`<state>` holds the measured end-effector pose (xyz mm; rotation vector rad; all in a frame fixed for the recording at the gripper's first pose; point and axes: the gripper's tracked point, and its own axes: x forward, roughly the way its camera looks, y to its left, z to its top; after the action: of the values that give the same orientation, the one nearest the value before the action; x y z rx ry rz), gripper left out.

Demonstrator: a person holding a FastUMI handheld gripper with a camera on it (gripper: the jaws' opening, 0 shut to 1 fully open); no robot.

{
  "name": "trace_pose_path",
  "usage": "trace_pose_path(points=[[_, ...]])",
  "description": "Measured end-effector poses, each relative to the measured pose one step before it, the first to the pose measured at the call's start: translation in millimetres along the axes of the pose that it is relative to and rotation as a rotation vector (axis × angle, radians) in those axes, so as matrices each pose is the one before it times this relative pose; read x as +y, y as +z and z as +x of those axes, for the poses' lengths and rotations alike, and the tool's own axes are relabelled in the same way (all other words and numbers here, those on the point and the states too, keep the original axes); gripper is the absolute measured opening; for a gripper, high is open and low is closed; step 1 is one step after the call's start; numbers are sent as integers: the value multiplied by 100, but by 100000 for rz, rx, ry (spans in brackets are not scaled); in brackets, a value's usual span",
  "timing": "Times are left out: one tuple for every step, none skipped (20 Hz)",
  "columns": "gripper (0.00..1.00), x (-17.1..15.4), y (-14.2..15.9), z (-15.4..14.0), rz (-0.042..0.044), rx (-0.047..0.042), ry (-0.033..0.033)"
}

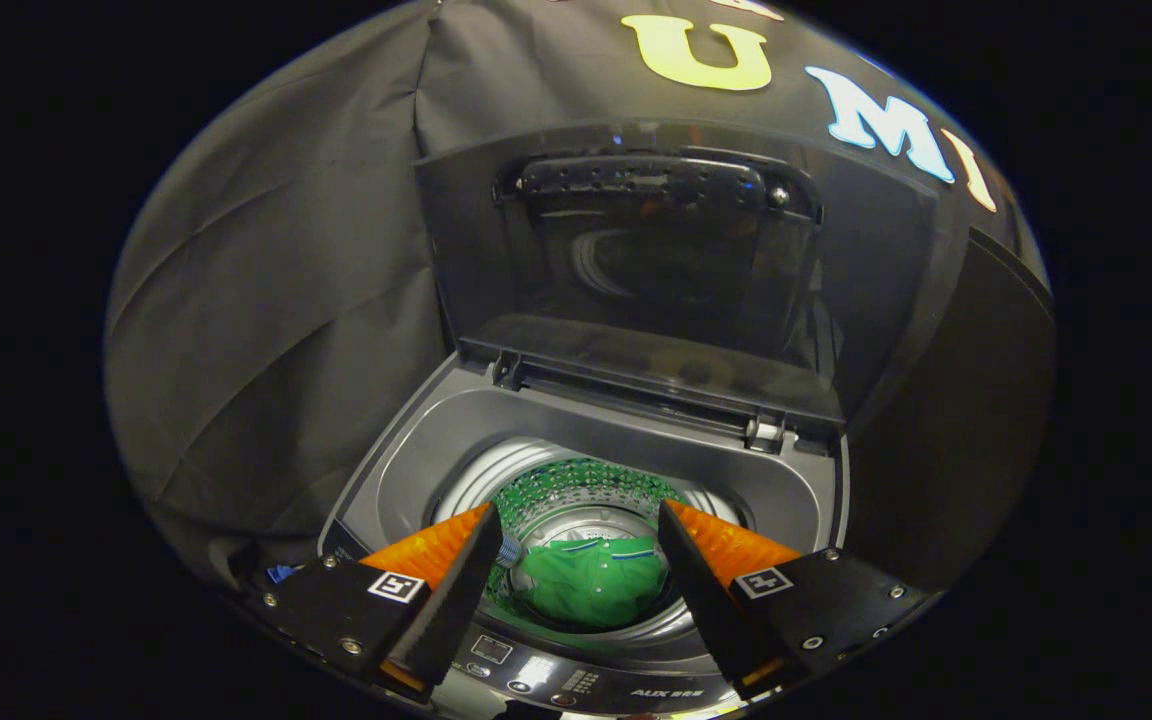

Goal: Put the clothes into the washing machine and then close the washing machine lid.

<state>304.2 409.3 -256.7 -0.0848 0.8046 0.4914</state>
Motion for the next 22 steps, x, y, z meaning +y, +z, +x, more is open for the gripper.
trace_pose_path(points=[[97,-26,257,-24,233,-441,13],[97,-11,95,-129,167,-342,-45],[97,5,284,-235,121,-1009,90],[97,70,542,-276,-331,-2420,14],[97,27,845,-344,-739,-3304,-153],[97,72,879,-373,-812,-3942,-54],[97,133,1267,-263,-577,-4588,383],[97,203,1141,-354,-590,-4575,356],[97,133,1372,-468,-578,-4677,370],[96,191,1464,-523,-863,-4497,320],[96,143,1471,-406,-1076,-4536,132],[97,203,1352,-214,-1193,-4213,244],[97,183,1386,-180,-995,-4291,14],[97,91,1458,-146,-1052,-4099,-219],[97,-33,1321,49,-910,-3679,-786],[96,-15,1351,-220,-539,-3390,-1219],[96,-166,1701,52,4,-3836,-1309],[96,-148,1638,120,123,-3560,-874],[96,-8,1208,554,538,-2461,-657],[96,50,460,913,934,-453,-475],[96,-69,232,1100,1404,1125,-297],[96,-122,103,1021,1457,1194,-909]])
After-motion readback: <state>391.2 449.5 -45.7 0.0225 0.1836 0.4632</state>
